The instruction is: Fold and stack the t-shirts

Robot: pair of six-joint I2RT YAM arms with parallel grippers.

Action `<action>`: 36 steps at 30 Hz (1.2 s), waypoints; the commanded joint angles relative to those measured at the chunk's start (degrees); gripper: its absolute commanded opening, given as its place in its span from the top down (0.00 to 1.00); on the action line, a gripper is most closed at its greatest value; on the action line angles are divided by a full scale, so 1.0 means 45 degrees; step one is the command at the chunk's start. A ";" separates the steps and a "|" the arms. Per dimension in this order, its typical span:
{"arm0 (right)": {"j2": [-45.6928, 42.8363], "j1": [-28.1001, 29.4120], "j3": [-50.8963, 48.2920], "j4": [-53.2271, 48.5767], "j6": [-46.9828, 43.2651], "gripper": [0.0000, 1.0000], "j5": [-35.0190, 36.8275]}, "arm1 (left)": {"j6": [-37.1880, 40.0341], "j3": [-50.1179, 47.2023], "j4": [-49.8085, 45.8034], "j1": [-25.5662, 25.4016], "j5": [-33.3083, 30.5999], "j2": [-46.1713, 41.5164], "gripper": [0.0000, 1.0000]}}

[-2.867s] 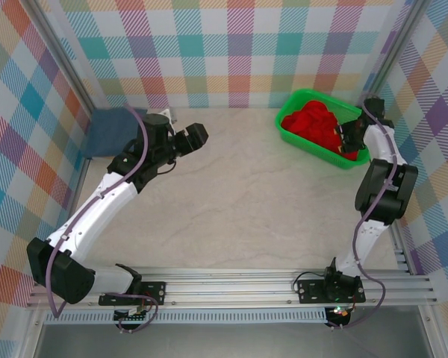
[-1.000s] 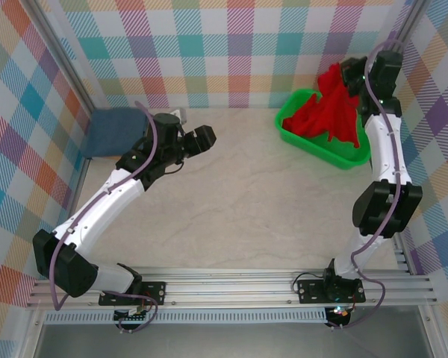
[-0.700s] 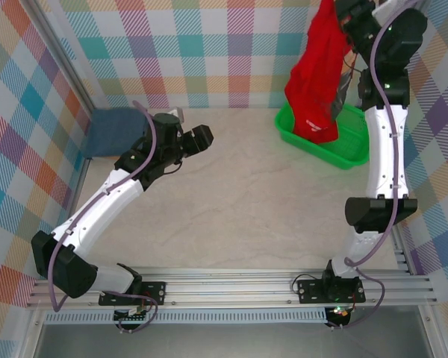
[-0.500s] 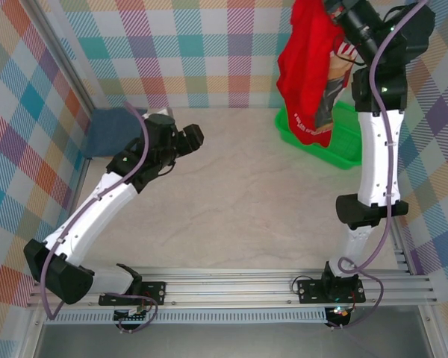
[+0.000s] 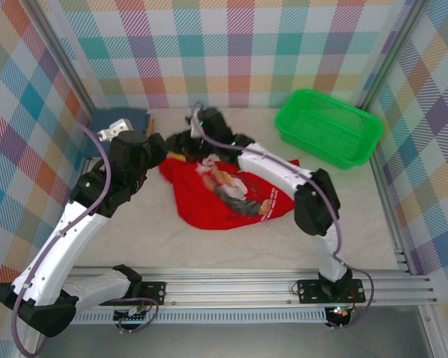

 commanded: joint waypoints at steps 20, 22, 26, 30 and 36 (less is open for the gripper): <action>-0.9829 -0.7515 -1.2191 -0.3813 -0.2922 0.53 0.5250 | -0.0733 -0.0599 0.0943 0.2189 0.6694 0.6347 0.34; -0.9321 -0.7565 -1.2349 -0.3151 -0.3055 0.53 0.5332 | -0.0488 0.0635 0.1200 0.2188 0.6864 0.7873 0.34; -0.7960 -0.7570 -1.1861 -0.2469 -0.3648 0.52 0.6576 | 0.0514 0.2766 0.1474 0.2189 0.5912 1.0231 0.32; -0.6456 -0.7591 -1.0854 -0.1970 -0.4891 0.50 0.7636 | 0.1977 0.4241 0.2468 0.2179 0.5481 1.2057 0.26; -0.3738 -0.7605 -0.8451 -0.3465 -0.5383 0.49 0.8082 | 0.3216 0.6135 0.1894 0.1638 0.5227 1.4322 0.22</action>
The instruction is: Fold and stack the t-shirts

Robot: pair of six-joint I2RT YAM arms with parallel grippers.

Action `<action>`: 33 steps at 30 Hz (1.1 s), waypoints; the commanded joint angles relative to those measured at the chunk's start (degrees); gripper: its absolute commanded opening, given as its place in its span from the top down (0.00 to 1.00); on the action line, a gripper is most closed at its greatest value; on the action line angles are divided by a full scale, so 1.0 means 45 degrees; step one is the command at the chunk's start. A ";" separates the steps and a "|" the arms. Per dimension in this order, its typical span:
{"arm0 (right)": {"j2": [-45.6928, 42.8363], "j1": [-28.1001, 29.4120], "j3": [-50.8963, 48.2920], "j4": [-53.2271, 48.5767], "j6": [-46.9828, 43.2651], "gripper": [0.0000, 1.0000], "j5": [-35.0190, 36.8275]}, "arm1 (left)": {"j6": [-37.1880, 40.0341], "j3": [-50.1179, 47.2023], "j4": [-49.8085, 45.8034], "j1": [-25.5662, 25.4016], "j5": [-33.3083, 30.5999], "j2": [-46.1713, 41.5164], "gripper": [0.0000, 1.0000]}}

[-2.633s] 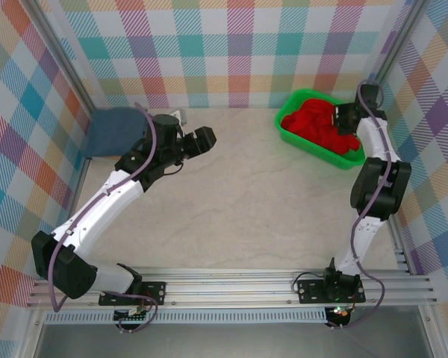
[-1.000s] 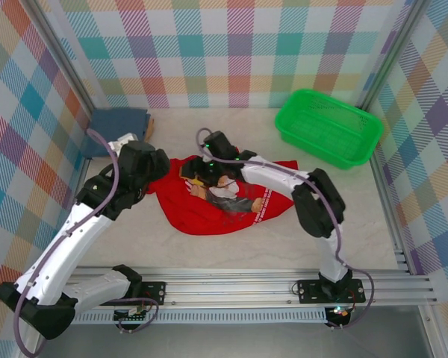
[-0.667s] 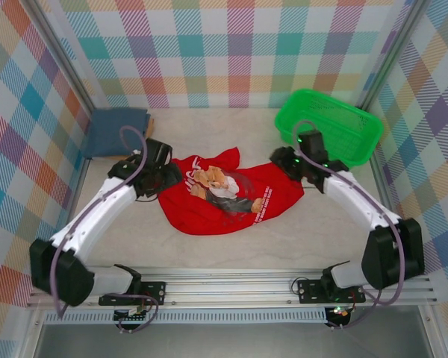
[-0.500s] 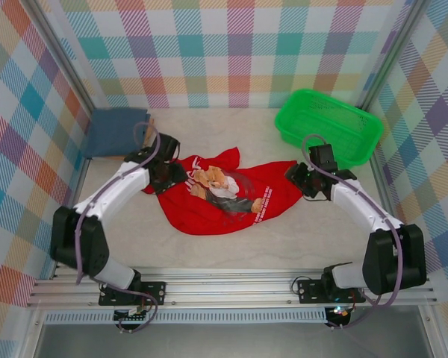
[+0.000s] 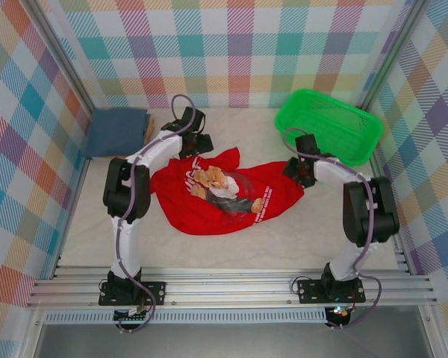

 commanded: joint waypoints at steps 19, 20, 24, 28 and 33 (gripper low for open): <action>0.0899 0.0173 0.2432 -0.1592 -0.0352 1.00 -0.0413 | -0.0293 -0.0861 -0.0349 -0.0267 -0.1922 -0.1502 1.00; 0.0530 0.0163 0.2550 -0.1555 -0.0379 1.00 -0.0403 | -0.0297 -0.0568 -0.0369 -0.0183 -0.1934 -0.1749 1.00; -0.0581 0.0153 0.3624 -0.1633 -0.0629 1.00 -0.0331 | -0.0157 0.1377 -0.0976 0.0222 -0.1683 -0.2191 1.00; -0.0933 -0.0002 0.5361 -0.1792 -0.0786 1.00 -0.0484 | -0.0055 0.3062 -0.1530 0.0573 -0.1537 -0.2494 1.00; -0.0936 -0.0125 0.7738 -0.1900 -0.1054 1.00 -0.0756 | 0.0570 0.5135 -0.2098 0.0799 -0.1883 -0.2917 1.00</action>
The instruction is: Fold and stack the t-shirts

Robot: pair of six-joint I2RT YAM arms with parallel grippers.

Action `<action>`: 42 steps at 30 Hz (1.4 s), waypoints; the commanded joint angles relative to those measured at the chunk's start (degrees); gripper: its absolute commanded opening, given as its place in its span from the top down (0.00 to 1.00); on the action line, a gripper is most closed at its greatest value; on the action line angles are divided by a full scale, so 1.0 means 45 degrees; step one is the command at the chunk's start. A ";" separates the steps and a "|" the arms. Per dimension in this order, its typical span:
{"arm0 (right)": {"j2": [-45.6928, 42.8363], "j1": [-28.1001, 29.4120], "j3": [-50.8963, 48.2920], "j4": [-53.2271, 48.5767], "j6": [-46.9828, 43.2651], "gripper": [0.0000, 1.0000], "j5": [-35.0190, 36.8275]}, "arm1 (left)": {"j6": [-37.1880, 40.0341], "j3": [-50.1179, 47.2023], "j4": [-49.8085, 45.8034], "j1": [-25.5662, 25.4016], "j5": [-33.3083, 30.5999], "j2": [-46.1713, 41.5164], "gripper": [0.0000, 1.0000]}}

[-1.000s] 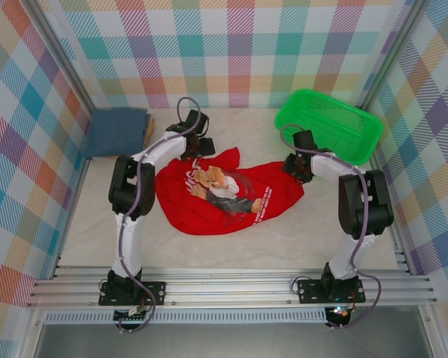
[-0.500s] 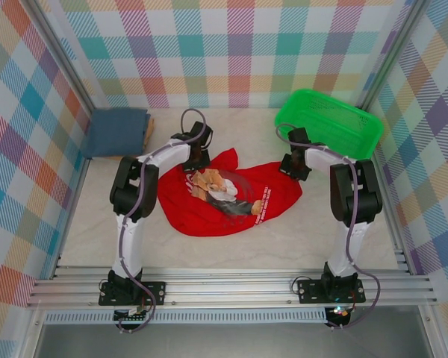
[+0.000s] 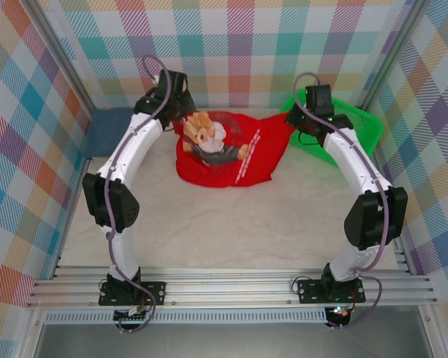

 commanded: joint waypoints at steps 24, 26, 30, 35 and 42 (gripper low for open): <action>-0.5837 0.0737 -0.9662 0.0777 0.2835 1.00 -0.3121 | -0.5469 -1.5777 0.0827 -0.0920 -0.0145 -1.2023 0.79; -0.6055 0.0764 -1.1418 0.0613 0.3779 0.86 -0.3263 | -0.6636 -1.7414 0.0391 -0.1040 0.0457 -1.3217 0.57; -0.5931 0.0754 -1.2130 0.0476 0.3793 0.61 -0.3208 | -0.6433 -1.7042 -0.0336 -0.1006 0.0075 -1.4107 0.38; -0.5708 0.0744 -1.0539 -0.0533 0.3154 0.57 -0.2411 | -0.4882 -1.3654 -0.1843 0.0041 0.0646 -1.1083 0.39; -0.4445 0.0462 -0.9510 -0.0511 0.2780 0.57 -0.2301 | -0.3314 -1.0194 -0.1819 0.1861 0.2391 -0.5774 0.37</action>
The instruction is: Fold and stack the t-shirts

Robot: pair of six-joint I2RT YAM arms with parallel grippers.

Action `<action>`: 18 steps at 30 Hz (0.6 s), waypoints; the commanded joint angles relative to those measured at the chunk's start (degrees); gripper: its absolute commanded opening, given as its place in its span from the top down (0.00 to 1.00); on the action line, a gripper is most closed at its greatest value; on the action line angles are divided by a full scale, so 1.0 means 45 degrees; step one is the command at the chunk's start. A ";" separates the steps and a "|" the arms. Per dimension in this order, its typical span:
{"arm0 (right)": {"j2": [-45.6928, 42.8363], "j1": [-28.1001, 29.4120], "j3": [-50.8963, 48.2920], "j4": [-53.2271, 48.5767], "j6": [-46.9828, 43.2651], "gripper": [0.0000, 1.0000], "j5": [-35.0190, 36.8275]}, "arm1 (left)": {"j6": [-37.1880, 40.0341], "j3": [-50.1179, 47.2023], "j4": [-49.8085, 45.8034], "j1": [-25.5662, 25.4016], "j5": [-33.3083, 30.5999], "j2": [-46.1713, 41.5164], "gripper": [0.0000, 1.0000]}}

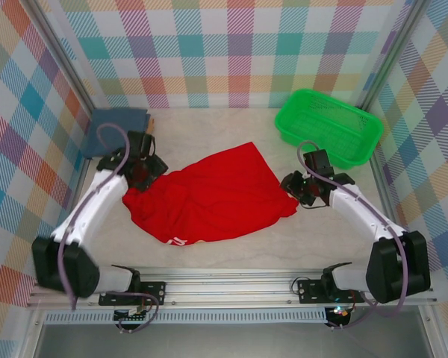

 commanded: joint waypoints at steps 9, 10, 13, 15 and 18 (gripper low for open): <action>0.1248 -0.0334 0.0389 -0.0490 -0.0739 0.56 0.0040 | 0.2864 0.2340 -0.0938 0.0064 0.1381 0.5091 0.41; 0.1207 -0.0326 0.0341 -0.0537 -0.0763 0.56 0.0074 | 0.2864 0.2322 -0.1143 -0.0191 0.1206 0.5174 0.41; 0.1116 -0.0327 0.0238 -0.0558 -0.0824 0.55 0.0176 | 0.2597 0.1709 -0.1254 -0.0727 0.0722 0.4981 0.41; 0.1254 -0.0332 0.0247 -0.0479 -0.0881 0.55 0.0120 | 0.2309 0.1095 -0.0734 -0.0807 0.0859 0.4835 0.42; 0.1707 -0.0280 0.0519 -0.0350 -0.1121 0.55 -0.0142 | 0.2500 0.0969 -0.0423 -0.0950 0.1198 0.5299 0.69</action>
